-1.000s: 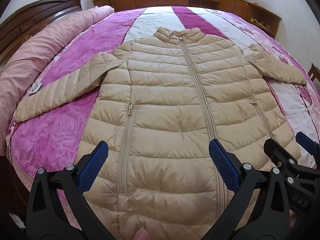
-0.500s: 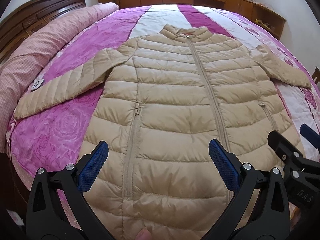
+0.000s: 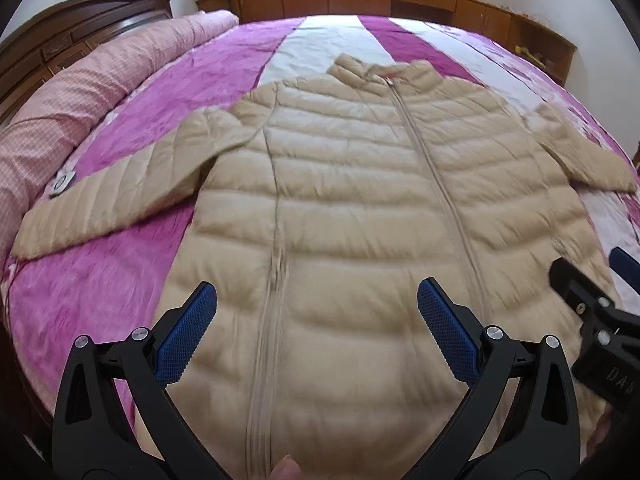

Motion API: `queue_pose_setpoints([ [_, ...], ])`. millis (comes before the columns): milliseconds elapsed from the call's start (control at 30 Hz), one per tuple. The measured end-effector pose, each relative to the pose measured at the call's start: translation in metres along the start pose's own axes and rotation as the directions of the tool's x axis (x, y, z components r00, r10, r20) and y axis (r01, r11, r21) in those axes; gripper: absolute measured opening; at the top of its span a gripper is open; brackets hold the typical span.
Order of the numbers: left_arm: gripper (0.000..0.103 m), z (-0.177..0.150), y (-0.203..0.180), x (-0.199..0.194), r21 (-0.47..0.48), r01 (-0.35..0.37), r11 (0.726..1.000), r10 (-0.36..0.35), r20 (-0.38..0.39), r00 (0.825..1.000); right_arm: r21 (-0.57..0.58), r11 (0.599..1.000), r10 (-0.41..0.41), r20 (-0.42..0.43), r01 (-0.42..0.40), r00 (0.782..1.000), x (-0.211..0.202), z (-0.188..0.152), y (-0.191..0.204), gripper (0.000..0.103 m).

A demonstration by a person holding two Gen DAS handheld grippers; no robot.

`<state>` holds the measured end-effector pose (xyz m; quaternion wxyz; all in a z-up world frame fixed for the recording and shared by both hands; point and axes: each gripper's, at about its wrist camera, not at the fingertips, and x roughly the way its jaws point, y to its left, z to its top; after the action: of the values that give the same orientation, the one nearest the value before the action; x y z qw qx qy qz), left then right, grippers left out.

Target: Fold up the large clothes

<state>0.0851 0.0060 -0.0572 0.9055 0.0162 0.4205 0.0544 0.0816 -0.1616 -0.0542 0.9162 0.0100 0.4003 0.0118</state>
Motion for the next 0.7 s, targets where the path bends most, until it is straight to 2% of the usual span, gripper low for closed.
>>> queue_pose_setpoints([
  [133,0.100,0.012,0.002,0.030,-0.018,-0.019,1.000,0.019,-0.013,1.000,0.004,1.000,-0.021,-0.007,0.021,1.000,0.022,0.012,0.000,0.098],
  [267,0.100,0.017,-0.001,0.049,-0.022,0.002,1.000,-0.002,0.010,1.000,0.016,0.999,-0.037,-0.013,0.037,0.999,0.046,0.016,-0.004,0.098],
  [400,0.100,0.020,-0.004,0.063,-0.026,0.014,1.000,-0.014,0.006,1.000,0.044,0.998,-0.035,-0.074,0.039,0.997,0.074,0.013,-0.008,0.098],
  [700,0.100,0.014,-0.005,0.068,-0.036,0.018,0.999,-0.018,0.009,1.000,0.042,0.999,-0.033,-0.041,0.034,0.999,0.076,0.001,-0.007,0.098],
])
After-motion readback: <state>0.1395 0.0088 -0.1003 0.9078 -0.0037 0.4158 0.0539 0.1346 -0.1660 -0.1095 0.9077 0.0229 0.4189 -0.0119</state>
